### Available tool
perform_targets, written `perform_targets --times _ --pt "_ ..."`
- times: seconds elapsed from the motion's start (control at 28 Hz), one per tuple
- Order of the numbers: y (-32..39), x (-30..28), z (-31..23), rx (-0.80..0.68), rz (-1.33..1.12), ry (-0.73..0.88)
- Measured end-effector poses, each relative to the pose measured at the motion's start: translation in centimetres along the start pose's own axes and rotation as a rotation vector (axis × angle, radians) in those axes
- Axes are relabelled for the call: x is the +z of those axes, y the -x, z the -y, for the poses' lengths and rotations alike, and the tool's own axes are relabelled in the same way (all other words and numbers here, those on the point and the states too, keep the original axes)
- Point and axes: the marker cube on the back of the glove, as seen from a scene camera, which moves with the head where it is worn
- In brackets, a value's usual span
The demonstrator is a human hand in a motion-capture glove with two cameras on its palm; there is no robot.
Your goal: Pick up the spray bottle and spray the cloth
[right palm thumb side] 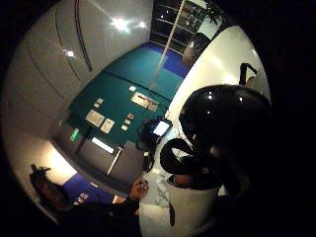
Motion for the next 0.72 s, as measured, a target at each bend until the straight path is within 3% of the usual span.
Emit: perform_targets --times 0.39,0.72 --pt "4.0 -1.3 4.2 -0.235 -0.386 0.356" --pt "4.8 1.5 3.1 -0.298 -0.687 0.694"
